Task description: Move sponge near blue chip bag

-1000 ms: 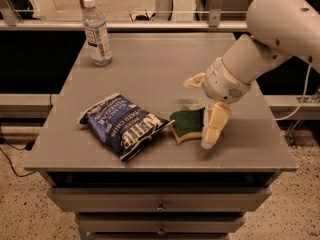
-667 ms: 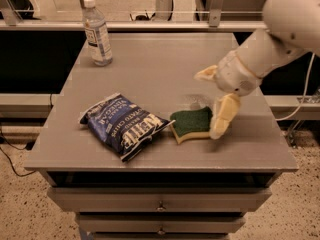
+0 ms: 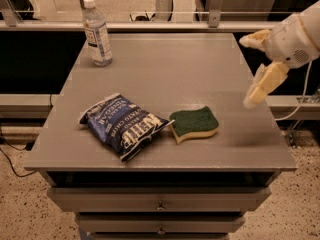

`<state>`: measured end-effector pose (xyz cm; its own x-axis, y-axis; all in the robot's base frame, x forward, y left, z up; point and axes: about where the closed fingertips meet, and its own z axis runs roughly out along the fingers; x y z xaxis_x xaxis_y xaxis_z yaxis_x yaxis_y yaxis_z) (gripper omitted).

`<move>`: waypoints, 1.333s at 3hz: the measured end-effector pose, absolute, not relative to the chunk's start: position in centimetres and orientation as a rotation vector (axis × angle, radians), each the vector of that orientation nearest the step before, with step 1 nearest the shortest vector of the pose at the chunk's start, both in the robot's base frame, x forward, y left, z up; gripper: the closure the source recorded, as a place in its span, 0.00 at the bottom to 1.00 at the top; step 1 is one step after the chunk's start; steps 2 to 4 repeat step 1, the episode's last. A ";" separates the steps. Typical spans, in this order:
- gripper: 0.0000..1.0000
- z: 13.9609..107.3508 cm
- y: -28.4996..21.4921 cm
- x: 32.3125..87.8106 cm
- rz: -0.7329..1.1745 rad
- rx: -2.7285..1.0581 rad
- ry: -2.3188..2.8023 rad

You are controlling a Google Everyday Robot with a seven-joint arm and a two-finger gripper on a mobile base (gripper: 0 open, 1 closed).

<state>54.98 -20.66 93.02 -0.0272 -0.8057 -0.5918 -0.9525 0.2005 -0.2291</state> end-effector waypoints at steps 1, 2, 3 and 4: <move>0.00 94.4 -21.4 55.2 0.275 -1.611 1.856; 0.00 94.4 -21.4 55.2 0.275 -1.611 1.856; 0.00 94.4 -21.4 55.2 0.275 -1.611 1.856; 0.00 94.4 -21.4 55.2 0.275 -1.611 1.856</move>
Offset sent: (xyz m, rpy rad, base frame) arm 0.0000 0.0000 0.0000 0.0000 0.0000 0.0000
